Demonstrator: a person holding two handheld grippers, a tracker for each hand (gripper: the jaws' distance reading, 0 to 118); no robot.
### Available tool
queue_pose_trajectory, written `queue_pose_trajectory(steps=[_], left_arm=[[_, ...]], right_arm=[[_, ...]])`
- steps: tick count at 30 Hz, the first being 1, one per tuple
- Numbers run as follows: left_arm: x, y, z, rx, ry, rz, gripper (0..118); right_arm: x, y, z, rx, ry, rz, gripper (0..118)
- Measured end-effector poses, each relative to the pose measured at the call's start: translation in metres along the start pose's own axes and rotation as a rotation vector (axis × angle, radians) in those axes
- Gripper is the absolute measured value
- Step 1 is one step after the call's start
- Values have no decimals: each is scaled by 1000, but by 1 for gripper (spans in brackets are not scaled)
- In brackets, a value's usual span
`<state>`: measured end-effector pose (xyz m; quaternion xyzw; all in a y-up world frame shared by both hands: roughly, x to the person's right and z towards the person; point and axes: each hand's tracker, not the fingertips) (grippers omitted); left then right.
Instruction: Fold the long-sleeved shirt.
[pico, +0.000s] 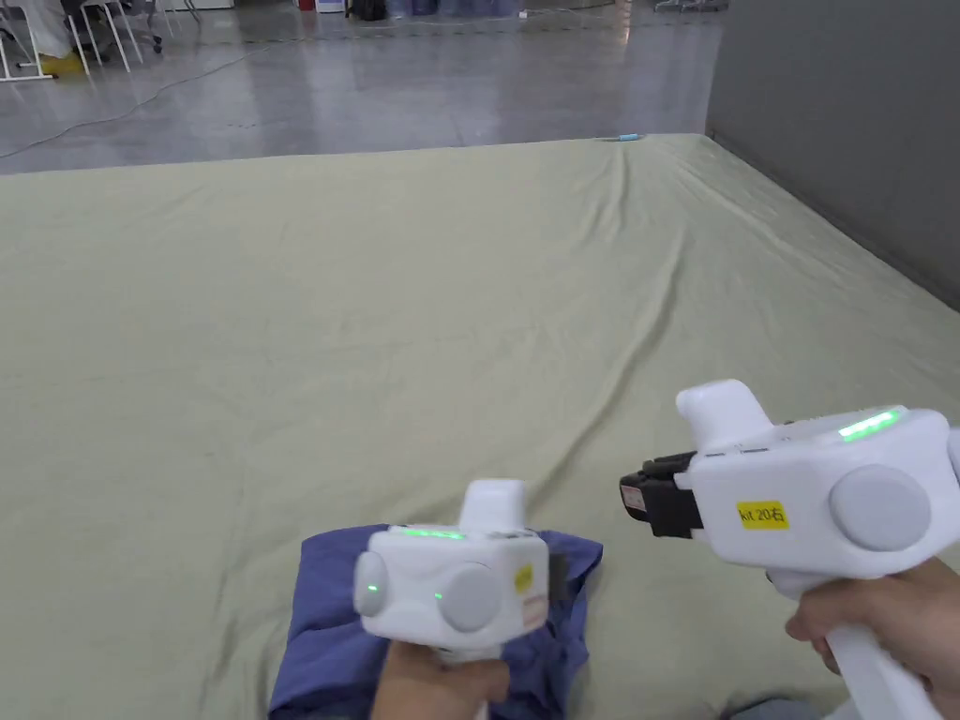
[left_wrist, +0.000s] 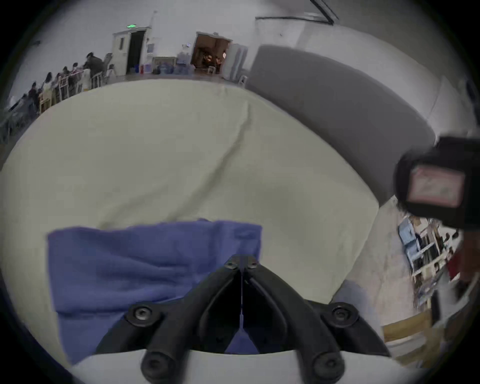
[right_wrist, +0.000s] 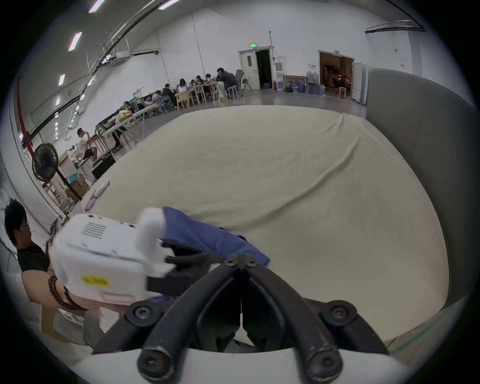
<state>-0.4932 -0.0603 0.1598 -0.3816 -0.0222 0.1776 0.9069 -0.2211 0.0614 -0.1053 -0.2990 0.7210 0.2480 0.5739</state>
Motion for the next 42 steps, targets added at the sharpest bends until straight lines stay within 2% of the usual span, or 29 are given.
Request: queue_pose_trajectory(steps=[4,8,14,17,19,20,21,22,25,27,31,34,35,36,37,38,39,40,41,42], left_arm=[[-2,-41,82,96,40,66,0],[-10,-99,148,135,95,163,0],[-34,-182,159,78,23,339,0],[-33,-206,153,47,-18,395,1],[-35,-226,148,35,-48,436,69],[-38,-233,146,21,-63,458,99],[-48,-244,143,-5,-71,483,117],[-51,-250,142,-30,-77,502,118],[-63,-268,130,-39,-106,540,117],[-72,-274,123,-61,-109,561,117],[-83,-290,90,-109,-192,635,116],[-90,-265,92,-87,-122,551,116],[-91,-250,94,-89,-105,499,112],[-89,-233,103,-95,-63,450,96],[-77,-214,112,-97,-3,398,75],[-75,-206,120,-87,35,366,49],[-78,-213,112,-82,-13,379,12],[-81,-231,91,-83,-118,440,8],[-73,-237,88,-84,-130,487,7],[-72,-228,96,-88,-79,470,7]], right_arm=[[-20,25,-22,13,48,-1,0],[-30,15,-70,-46,132,-103,0],[-29,-40,-138,-236,202,-233,0],[-18,-58,-150,-291,127,-245,0],[-5,-66,-153,-300,43,-215,0],[-1,-68,-151,-290,22,-212,0],[8,-70,-150,-276,52,-234,0],[15,-69,-149,-269,70,-286,0],[21,-69,-150,-281,36,-278,0],[22,-69,-150,-279,61,-295,0],[17,-69,-150,-276,53,-269,0],[18,-70,-150,-274,61,-290,0],[18,-70,-151,-273,65,-298,0],[18,-71,-152,-272,66,-303,0],[18,-71,-152,-271,67,-305,0],[16,-71,-152,-270,67,-304,0],[14,-71,-153,-268,66,-300,0],[13,-71,-157,-267,63,-296,0],[11,-71,-158,-268,57,-290,0],[8,-70,-159,-268,49,-281,0]])
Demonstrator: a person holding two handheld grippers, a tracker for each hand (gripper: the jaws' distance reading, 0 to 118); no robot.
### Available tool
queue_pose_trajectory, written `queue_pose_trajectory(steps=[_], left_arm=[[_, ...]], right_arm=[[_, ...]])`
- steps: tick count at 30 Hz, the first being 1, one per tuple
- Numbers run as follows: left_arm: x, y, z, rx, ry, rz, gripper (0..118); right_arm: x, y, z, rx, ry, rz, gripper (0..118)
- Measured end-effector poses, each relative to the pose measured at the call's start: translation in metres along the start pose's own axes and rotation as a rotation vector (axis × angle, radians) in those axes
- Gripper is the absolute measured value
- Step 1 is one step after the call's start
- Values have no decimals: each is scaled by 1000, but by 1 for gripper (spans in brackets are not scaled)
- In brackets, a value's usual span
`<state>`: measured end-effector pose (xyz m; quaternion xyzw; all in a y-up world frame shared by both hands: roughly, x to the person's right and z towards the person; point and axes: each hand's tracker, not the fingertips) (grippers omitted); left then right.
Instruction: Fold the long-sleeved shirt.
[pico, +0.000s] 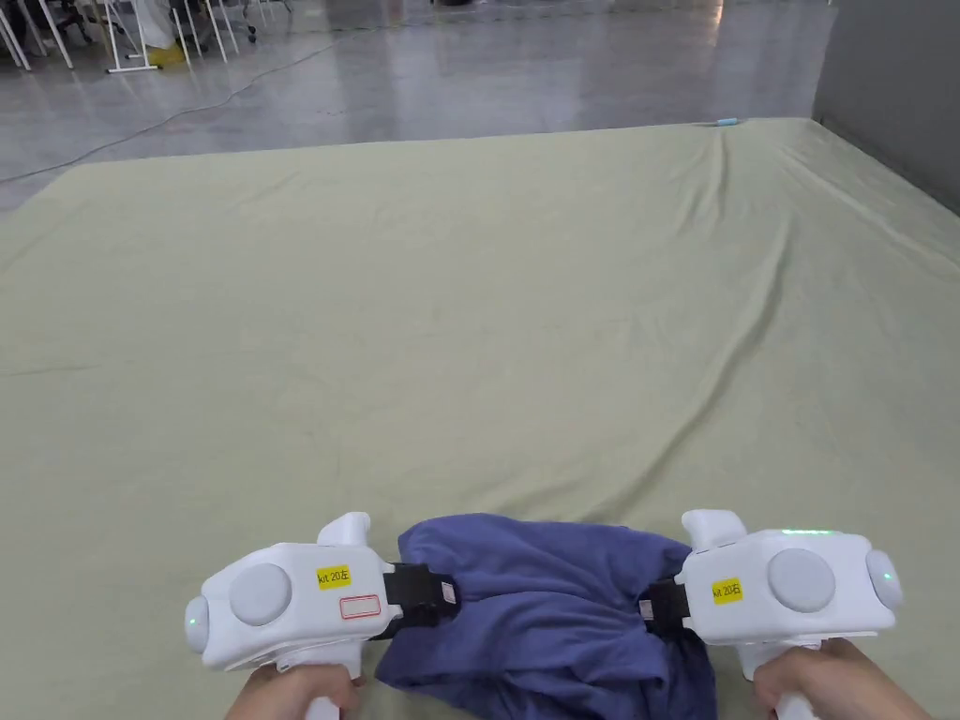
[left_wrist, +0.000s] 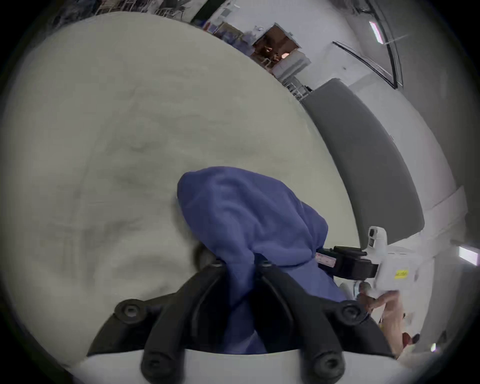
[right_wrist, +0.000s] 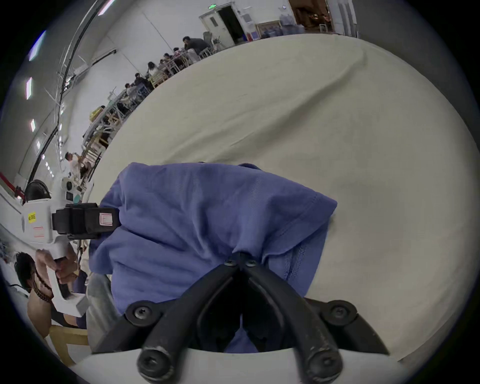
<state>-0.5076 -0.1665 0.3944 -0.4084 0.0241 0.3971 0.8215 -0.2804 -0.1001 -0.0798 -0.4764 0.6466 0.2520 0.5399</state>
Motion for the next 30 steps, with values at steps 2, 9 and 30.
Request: queue_pose_trajectory(steps=[2,9,30], left_arm=[[4,7,3,6,19,-26,7],[5,-16,39,84,-34,-3,6],[-173,-288,402,297,263,150,6]], right_arm=[[-5,2,2,-1,-13,8,0],[-47,11,13,41,10,63,0],[-426,83,-144,-6,503,493,0]])
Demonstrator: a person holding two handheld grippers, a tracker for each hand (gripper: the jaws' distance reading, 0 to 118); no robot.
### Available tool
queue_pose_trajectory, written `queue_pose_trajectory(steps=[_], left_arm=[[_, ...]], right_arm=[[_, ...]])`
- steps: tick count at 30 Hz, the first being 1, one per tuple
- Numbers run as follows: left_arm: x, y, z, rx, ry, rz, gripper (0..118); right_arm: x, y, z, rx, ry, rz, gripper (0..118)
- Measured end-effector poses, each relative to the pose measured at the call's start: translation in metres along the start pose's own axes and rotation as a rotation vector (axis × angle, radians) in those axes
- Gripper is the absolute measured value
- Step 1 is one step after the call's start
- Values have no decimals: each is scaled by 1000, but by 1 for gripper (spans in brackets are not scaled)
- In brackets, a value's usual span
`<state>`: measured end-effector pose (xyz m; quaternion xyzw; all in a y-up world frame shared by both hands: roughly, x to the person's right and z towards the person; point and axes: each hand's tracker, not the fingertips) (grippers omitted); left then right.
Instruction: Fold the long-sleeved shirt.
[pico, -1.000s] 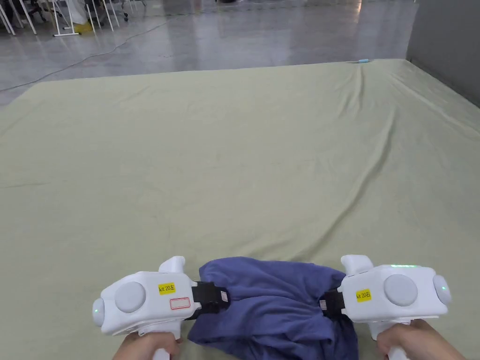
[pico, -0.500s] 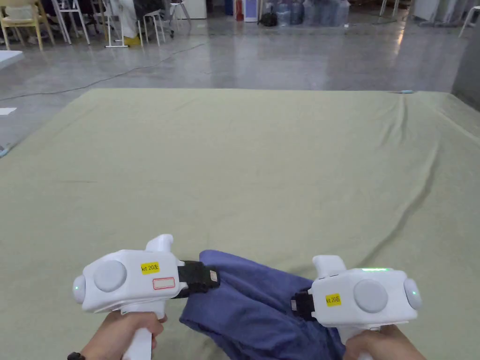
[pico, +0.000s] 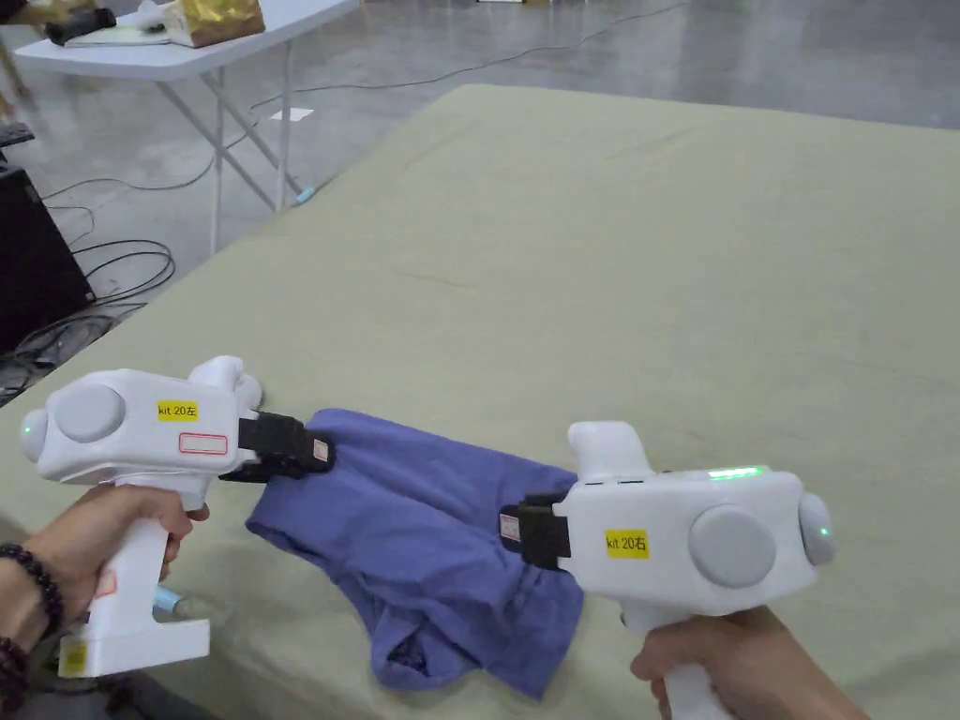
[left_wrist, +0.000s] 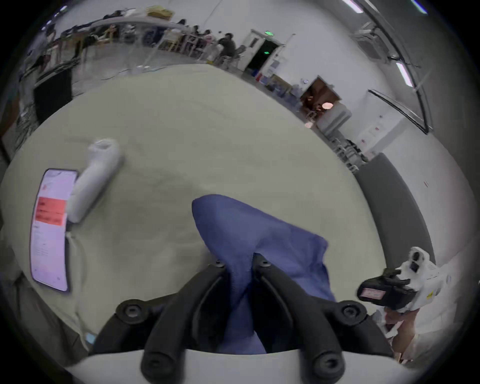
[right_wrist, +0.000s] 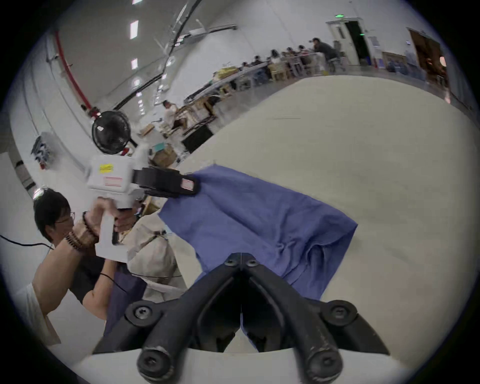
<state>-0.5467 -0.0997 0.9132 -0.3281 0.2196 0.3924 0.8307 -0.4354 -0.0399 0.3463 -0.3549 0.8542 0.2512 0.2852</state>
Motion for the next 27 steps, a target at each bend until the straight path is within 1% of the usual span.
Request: queue_pose_trajectory(steps=[2,3,4,5,6,8,9,10,11,12,13,14,15,16,18,20,21,22,23,25,26,27], left_arm=[[-9,-13,-2,-4,12,16,8],[-14,-17,-7,-17,1,26,33],[-12,-18,-11,-15,3,26,72],[-1,-12,-9,-2,43,11,107],[5,-6,-4,17,76,-17,117],[18,-4,-4,94,49,-57,117],[26,-5,3,136,78,-66,117],[37,2,8,131,94,-73,117],[48,7,9,118,98,-67,116],[62,15,10,118,96,-70,111],[78,23,9,119,89,-78,94],[102,37,-3,155,45,-127,58],[128,50,-14,196,15,-171,1],[156,68,-16,248,34,-230,0],[233,107,-22,331,86,-355,0],[284,130,-45,393,43,-394,0],[292,136,-55,443,14,-390,0],[314,143,-65,486,7,-399,0],[340,151,-73,557,24,-421,0],[396,171,-72,687,119,-524,0],[421,184,-78,754,130,-580,0],[438,194,-86,774,132,-601,0]], right_arm=[[-5,5,-14,-8,18,5,0],[-6,7,-19,-13,22,10,0],[-8,6,-19,-16,21,12,0],[-7,6,-19,-18,20,15,0],[-6,6,-16,-19,17,17,0],[-1,2,-4,-7,2,19,0],[2,1,7,6,-14,18,0],[4,1,19,20,-24,19,0],[3,1,34,39,-33,18,0],[2,2,52,61,-46,15,0],[4,2,68,86,-62,12,0],[7,2,90,120,-79,14,0],[7,2,111,152,-98,26,0],[6,2,131,181,-123,34,0],[8,2,180,268,-205,62,0],[9,-2,229,349,-283,80,0],[11,-4,253,400,-324,87,0],[12,-7,275,453,-363,90,0],[14,-10,299,500,-399,91,0],[20,-18,336,568,-460,86,0],[23,-23,357,617,-494,92,0],[25,-29,373,659,-540,95,0]])
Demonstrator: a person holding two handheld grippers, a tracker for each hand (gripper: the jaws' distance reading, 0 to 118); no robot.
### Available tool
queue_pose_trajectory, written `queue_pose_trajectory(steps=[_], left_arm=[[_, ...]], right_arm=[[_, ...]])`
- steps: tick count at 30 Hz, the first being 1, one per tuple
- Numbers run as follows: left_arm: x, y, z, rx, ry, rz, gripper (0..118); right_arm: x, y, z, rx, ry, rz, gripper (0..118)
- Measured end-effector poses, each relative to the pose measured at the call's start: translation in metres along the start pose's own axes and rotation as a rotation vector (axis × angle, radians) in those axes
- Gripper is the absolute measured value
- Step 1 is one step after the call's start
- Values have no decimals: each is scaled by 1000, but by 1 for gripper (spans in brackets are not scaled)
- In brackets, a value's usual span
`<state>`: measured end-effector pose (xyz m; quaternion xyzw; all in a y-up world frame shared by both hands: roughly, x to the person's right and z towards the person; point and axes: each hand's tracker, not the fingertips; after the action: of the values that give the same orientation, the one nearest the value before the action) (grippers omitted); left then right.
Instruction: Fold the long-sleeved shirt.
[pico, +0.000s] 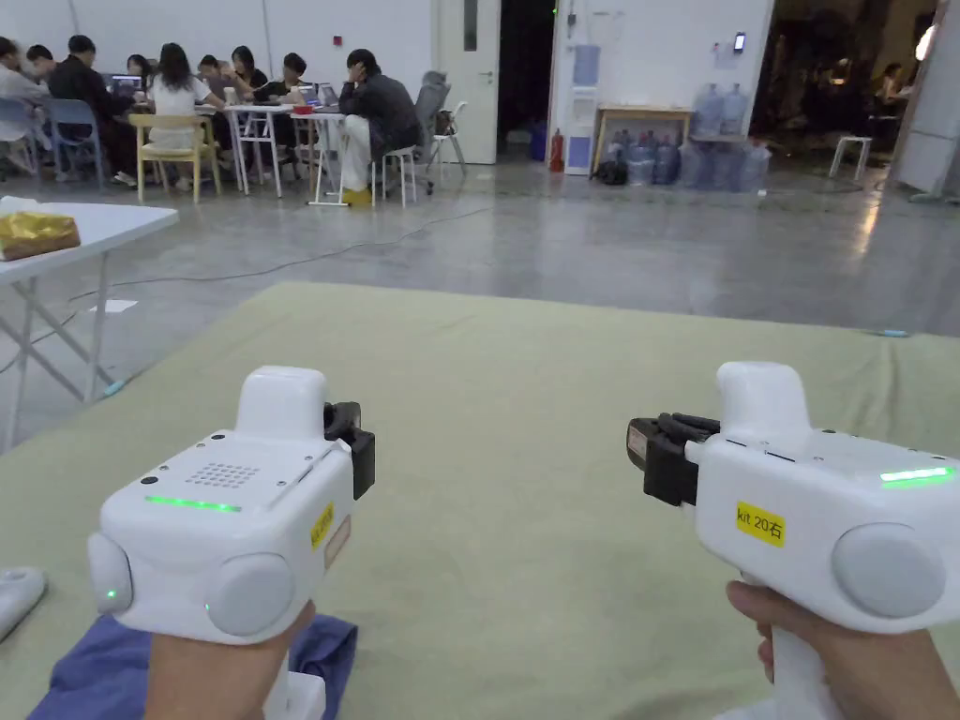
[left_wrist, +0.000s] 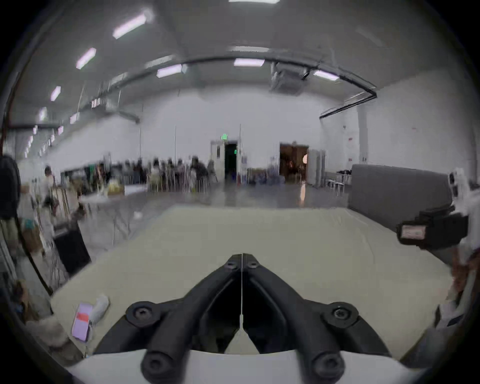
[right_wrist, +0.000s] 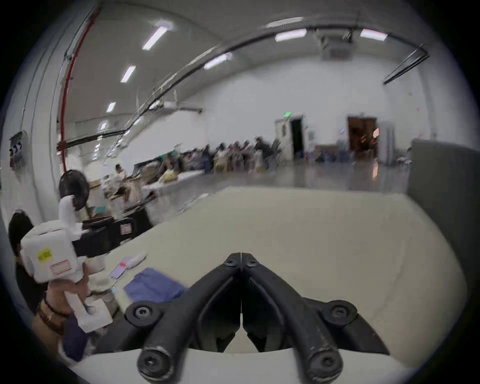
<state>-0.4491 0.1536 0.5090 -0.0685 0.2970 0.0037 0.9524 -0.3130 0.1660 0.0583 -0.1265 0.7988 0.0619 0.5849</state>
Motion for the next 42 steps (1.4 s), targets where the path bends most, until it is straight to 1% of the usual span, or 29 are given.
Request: queue_pose_trajectory(steps=[2,3,5,7,8,9,11,12,14,17,19,21,23,25,27,32,37,42], left_arm=[[16,11,-36,31,-53,9,0],[25,12,-58,45,-92,22,0],[41,17,-83,59,-112,9,0],[59,15,-94,68,-86,3,0],[69,6,-96,90,-73,15,0],[79,-5,-100,97,-84,40,0],[96,-33,-100,108,-78,108,0],[103,-41,-101,103,-95,104,0],[117,-53,-97,104,-81,71,0],[132,-78,-90,116,-89,68,0],[147,-82,-82,102,-64,26,0],[156,-91,-81,102,-69,2,0],[158,-92,-88,89,-91,-23,0],[160,-88,-92,59,-83,-64,0],[160,-90,-95,48,-75,-60,0],[158,-101,-98,44,-79,5,0],[156,-106,-99,35,-86,47,0],[155,-105,-94,44,-75,46,0]], right_arm=[[18,5,22,74,-99,37,0],[26,4,33,114,-168,46,0],[39,1,45,159,-263,52,0],[50,-10,61,211,-336,67,0],[53,-18,70,252,-376,94,0],[58,-27,75,305,-418,110,0],[60,-43,90,335,-488,123,0],[61,-50,96,327,-498,129,0],[69,-64,101,301,-505,129,0],[76,-84,114,283,-552,121,0],[80,-100,124,279,-568,110,0],[84,-114,129,268,-584,89,0],[87,-124,130,245,-590,83,0],[88,-130,129,221,-597,81,0],[86,-136,128,224,-599,85,0],[82,-139,129,236,-584,107,0],[83,-134,130,235,-583,102,0],[78,-133,130,233,-577,118,0]])
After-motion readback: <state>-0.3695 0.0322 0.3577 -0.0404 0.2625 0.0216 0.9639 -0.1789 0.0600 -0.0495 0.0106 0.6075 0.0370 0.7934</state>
